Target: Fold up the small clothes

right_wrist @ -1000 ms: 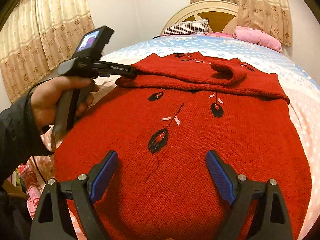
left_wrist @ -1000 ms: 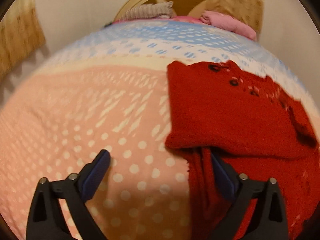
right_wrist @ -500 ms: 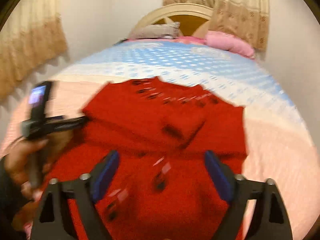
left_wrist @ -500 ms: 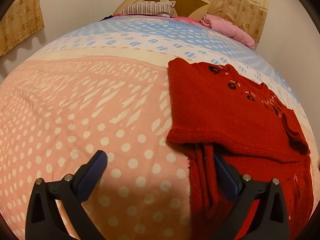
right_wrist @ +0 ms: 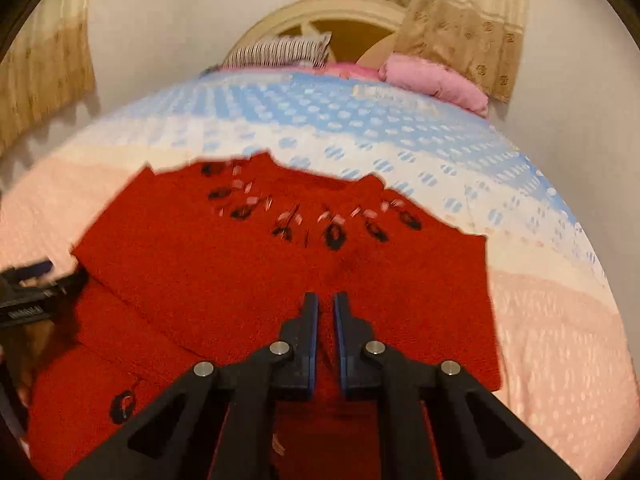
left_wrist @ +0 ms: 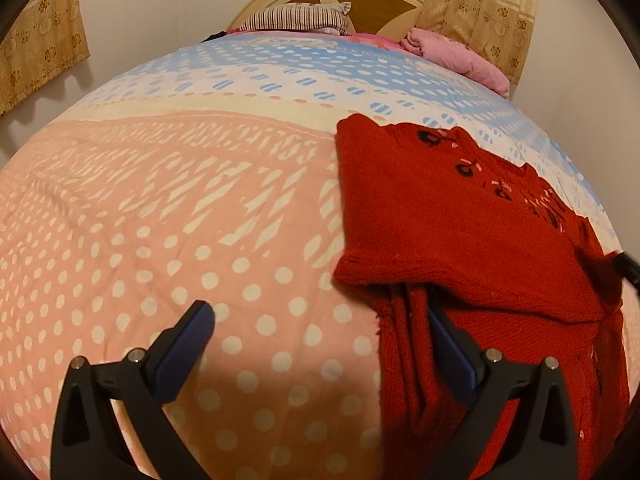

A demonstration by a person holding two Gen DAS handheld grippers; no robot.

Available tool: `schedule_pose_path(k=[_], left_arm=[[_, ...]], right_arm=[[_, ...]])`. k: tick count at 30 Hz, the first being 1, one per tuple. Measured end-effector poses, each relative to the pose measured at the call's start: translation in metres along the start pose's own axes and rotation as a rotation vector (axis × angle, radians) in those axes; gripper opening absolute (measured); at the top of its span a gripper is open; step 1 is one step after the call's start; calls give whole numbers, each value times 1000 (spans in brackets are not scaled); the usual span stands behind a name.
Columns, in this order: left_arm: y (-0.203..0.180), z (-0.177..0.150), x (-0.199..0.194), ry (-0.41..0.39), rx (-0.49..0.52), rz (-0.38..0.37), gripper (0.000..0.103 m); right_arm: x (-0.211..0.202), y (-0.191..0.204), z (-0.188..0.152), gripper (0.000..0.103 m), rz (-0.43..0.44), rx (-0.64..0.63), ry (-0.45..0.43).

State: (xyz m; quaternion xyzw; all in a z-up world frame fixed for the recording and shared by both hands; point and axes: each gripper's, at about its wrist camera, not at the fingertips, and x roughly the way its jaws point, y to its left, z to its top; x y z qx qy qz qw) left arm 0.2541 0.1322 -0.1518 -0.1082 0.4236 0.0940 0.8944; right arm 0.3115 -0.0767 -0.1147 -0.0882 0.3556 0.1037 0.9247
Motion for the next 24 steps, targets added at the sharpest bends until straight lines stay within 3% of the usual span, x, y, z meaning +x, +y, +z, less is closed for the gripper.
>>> schedule_pose_path(k=[10, 19, 21, 24], left_arm=[[-1, -1, 1, 1, -1, 0, 103], [-2, -1, 1, 1, 4, 8, 103], [-2, -1, 0, 1, 4, 8, 103], [-2, -1, 1, 1, 5, 9, 103]], right_arm=[[-30, -44, -5, 5, 29, 106, -93], [-24, -90, -48, 0, 41, 246, -63], [-18, -97, -60, 0, 75, 261, -21], [-22, -109, -69, 0, 118, 311, -44]])
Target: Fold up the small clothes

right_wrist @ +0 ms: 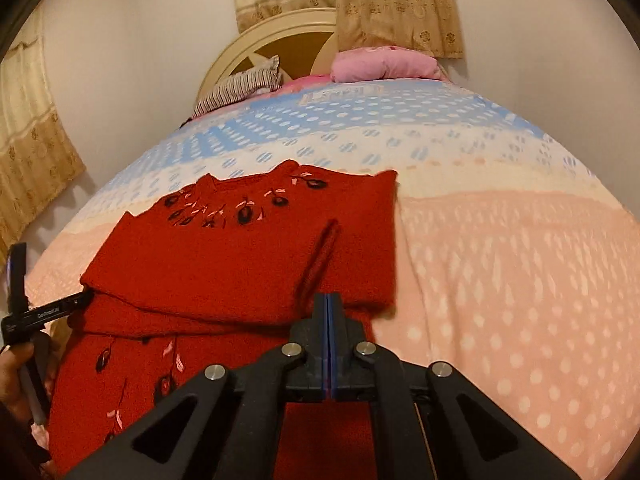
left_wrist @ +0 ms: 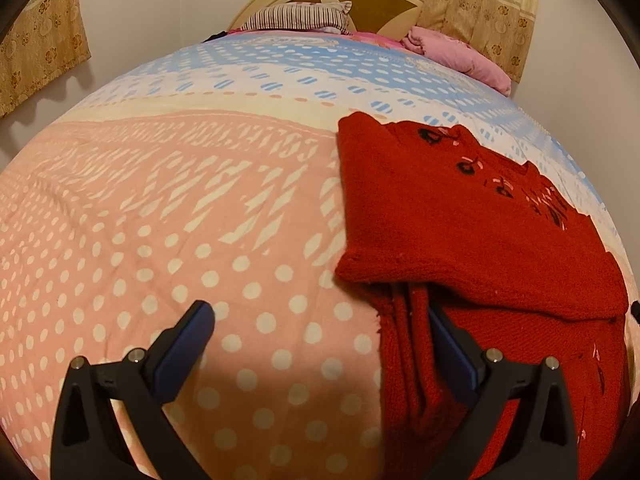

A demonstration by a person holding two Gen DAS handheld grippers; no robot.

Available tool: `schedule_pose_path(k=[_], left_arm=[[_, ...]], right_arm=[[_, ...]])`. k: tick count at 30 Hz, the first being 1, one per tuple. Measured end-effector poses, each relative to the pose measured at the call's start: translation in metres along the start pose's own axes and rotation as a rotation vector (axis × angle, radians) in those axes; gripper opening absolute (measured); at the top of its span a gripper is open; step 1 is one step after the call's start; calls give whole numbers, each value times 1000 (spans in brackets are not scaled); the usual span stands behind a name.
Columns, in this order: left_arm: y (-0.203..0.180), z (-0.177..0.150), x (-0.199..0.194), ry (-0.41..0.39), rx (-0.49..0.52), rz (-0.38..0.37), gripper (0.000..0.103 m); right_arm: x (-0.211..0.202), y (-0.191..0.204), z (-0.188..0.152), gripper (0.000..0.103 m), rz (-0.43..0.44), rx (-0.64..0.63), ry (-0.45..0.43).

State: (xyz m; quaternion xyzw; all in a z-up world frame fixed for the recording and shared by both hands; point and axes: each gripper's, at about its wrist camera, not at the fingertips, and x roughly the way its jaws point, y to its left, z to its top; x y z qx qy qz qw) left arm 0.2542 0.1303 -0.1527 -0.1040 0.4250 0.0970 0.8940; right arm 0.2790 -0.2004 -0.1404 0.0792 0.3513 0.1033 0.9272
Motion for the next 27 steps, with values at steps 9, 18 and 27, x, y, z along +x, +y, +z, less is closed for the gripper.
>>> schedule_pose_path(k=[9, 18, 27], left_arm=[[-1, 0, 0, 0, 4, 7, 103], [-1, 0, 0, 0, 3, 8, 103], [-1, 0, 0, 0, 2, 7, 103]], right_arm=[[17, 11, 30, 3, 86, 65, 43], [50, 18, 27, 56, 45, 44, 129], [31, 22, 29, 6, 14, -30, 67]])
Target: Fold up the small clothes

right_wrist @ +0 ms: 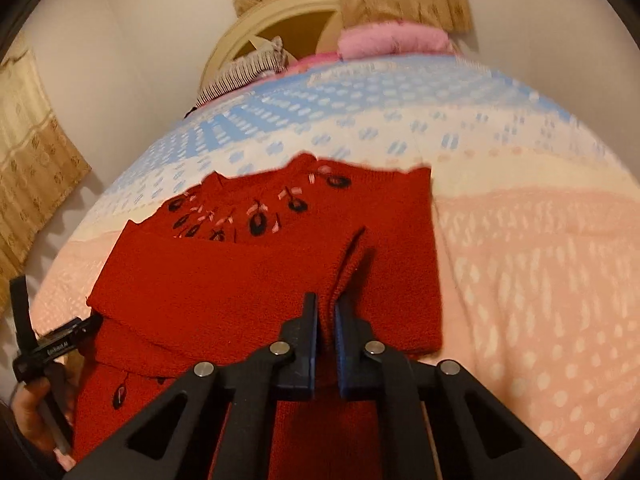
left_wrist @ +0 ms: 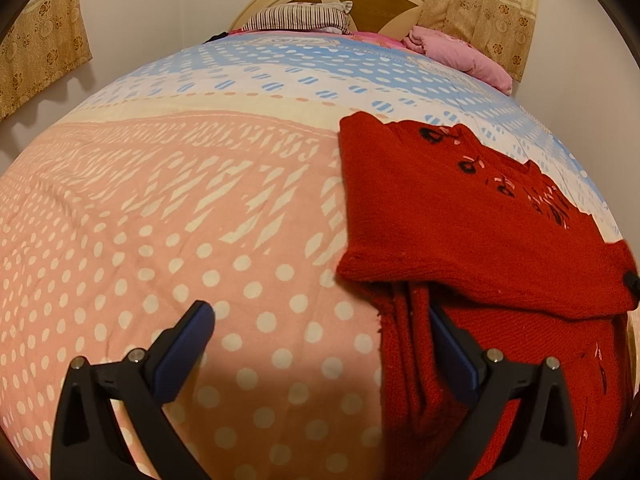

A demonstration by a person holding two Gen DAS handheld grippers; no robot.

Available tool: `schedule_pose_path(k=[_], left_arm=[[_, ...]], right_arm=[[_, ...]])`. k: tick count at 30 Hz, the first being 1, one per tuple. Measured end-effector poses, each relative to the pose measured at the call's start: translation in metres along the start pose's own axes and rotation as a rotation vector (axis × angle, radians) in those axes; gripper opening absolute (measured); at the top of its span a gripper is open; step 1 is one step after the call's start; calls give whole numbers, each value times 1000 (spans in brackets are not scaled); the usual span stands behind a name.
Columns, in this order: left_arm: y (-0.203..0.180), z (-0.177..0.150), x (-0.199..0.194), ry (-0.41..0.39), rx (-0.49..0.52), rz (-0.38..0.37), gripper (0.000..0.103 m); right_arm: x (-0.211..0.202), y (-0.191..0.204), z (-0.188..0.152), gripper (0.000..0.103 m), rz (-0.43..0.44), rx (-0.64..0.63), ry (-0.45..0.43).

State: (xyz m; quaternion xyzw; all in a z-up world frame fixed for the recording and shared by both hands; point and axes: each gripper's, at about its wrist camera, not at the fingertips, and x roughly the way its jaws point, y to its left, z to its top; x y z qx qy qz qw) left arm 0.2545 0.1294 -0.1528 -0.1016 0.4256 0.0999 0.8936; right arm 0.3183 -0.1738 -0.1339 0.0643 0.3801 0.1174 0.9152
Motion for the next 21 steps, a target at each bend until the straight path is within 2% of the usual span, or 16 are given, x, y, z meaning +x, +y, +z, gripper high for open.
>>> schedule_pose_path(k=[6, 9, 11, 13, 15, 16, 18, 21], left_arm=[[0, 0, 0, 0, 1, 2, 103], [0, 0, 0, 0, -1, 0, 103], [0, 0, -1, 0, -4, -3, 103], [0, -2, -5, -8, -4, -6, 103], [6, -4, -12, -23, -23, -15, 103], [10, -6, -19, -44, -40, -18, 103], [16, -9, -34, -103, -60, -19, 103], [16, -4, -55, -203, -71, -17, 103]], right_arm=[[-24, 1, 9, 6, -28, -24, -79], [-11, -10, 6, 6, -47, -8, -30], [5, -16, 1, 7, -48, 4, 47], [10, -25, -7, 16, -70, 31, 59], [3, -32, -8, 49, -84, 65, 38], [-1, -33, -8, 55, -99, 73, 29], [-13, -32, -6, 56, -119, 71, -13], [-28, -16, 0, 56, -80, 16, -78]])
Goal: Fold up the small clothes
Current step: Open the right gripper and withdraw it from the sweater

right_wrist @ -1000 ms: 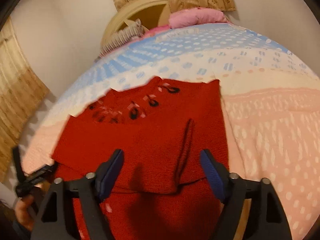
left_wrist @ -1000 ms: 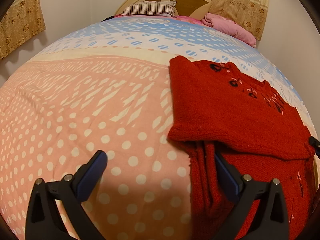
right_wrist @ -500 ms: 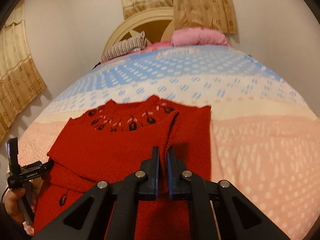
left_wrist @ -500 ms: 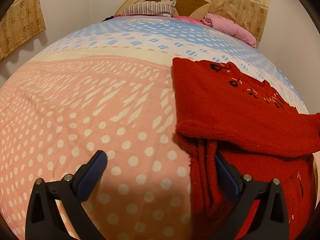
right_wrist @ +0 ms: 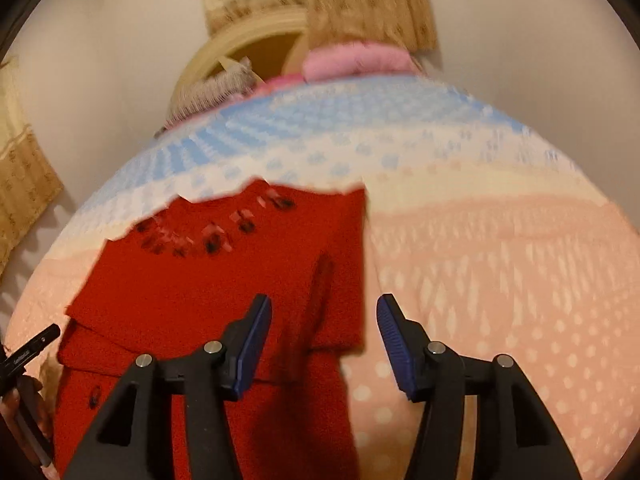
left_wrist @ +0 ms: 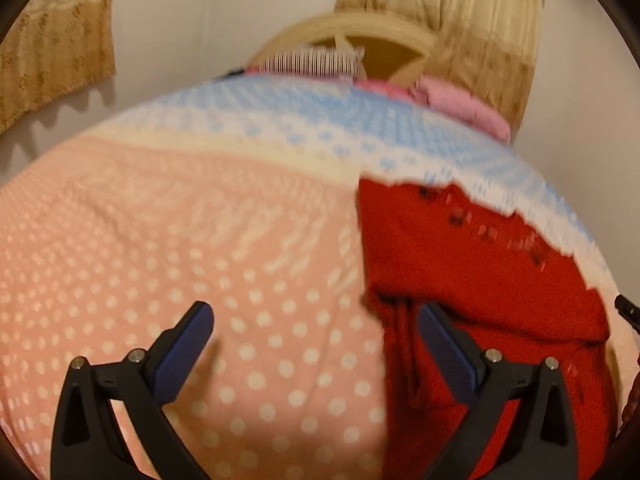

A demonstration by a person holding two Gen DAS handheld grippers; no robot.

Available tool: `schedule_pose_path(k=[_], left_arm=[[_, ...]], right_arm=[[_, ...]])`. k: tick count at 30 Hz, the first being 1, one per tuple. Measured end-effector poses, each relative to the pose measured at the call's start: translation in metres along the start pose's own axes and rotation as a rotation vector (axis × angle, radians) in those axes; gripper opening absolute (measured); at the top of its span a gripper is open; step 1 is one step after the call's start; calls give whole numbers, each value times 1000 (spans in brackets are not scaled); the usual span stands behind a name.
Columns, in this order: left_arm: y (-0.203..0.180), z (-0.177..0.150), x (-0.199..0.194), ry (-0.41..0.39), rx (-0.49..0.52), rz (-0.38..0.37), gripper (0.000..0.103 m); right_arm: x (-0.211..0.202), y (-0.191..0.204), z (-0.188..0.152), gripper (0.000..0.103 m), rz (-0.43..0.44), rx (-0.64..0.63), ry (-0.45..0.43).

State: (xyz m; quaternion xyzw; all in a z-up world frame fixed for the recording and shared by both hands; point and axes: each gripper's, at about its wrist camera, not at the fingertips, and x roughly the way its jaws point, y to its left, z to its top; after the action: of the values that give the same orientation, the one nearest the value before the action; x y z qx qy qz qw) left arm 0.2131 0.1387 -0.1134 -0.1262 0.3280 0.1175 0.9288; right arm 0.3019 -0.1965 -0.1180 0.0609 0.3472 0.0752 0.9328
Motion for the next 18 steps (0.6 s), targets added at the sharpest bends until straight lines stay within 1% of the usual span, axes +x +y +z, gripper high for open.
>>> schedule_pose_path(k=[2, 4, 5, 6, 7, 8, 9, 10, 12, 15, 18], left_arm=[[-8, 11, 1, -11, 17, -12, 103], [-18, 19, 14, 25, 59, -6, 103], [-24, 20, 23, 39, 84, 31, 103], [-28, 19, 33, 56, 112, 87, 103], [-32, 16, 47, 96, 147, 133, 103], [-34, 12, 54, 119, 163, 140, 103], [-34, 7, 61, 137, 172, 135, 103], [-32, 6, 63, 147, 163, 112, 103], [-29, 8, 63, 147, 153, 105, 103], [-24, 7, 62, 160, 136, 90, 103], [-14, -1, 51, 184, 97, 55, 103]], right_arm=[[1, 20, 4, 56, 58, -53, 1], [13, 39, 3, 56, 122, -107, 43], [20, 44, 1, 56, 137, -123, 66], [29, 47, -2, 56, 139, -130, 101], [36, 45, -6, 56, 128, -120, 129], [43, 40, -11, 56, 118, -95, 159], [51, 31, -15, 56, 125, -52, 187], [54, 21, -19, 56, 165, -10, 189], [54, 14, -20, 56, 206, 13, 186], [49, 14, -19, 56, 200, 9, 196], [35, 14, -23, 56, 195, 9, 175]])
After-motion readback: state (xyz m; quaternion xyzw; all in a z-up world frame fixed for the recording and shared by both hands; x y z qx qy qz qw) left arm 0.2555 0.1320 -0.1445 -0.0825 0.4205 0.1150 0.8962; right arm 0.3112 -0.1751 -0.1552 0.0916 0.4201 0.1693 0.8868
